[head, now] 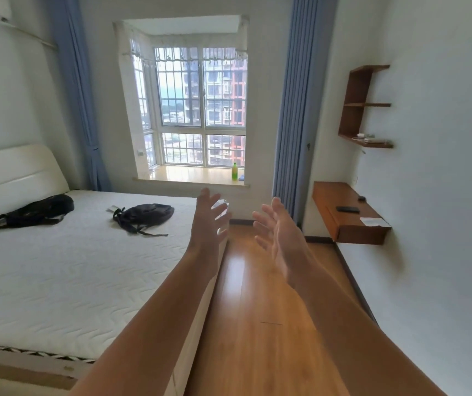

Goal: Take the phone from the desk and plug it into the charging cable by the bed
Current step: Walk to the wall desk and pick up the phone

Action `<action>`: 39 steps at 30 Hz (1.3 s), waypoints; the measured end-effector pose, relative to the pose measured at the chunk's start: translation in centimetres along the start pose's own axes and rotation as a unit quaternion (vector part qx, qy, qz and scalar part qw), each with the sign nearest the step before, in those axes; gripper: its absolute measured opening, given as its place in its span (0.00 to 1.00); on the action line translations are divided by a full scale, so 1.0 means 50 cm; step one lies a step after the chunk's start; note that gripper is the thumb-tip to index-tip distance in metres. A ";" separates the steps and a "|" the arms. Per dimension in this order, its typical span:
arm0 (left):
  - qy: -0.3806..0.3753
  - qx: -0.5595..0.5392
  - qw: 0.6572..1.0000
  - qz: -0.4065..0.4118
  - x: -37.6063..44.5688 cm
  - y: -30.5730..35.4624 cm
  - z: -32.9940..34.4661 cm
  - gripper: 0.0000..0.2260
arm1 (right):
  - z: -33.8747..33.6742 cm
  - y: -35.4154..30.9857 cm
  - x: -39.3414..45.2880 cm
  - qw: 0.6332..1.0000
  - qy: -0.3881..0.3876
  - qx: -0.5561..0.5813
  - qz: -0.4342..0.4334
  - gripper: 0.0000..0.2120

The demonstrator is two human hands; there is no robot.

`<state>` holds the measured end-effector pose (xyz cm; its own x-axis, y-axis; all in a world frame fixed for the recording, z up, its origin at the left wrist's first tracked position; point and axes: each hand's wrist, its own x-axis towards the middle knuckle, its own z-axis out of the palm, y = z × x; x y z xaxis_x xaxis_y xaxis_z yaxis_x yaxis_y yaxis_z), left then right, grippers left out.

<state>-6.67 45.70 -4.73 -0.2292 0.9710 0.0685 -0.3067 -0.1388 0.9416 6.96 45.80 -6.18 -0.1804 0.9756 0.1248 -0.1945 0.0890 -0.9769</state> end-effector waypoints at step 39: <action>-0.014 0.044 0.999 -0.012 0.915 -0.181 0.361 0.25 | -0.372 0.042 0.937 0.998 0.055 0.002 0.000 0.32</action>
<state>2.26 94.91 -4.15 -0.1964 0.9791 0.0537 -0.2286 -0.0989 0.9685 16.02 95.45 -5.63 -0.0726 0.9919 0.1041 -0.1989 0.0879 -0.9761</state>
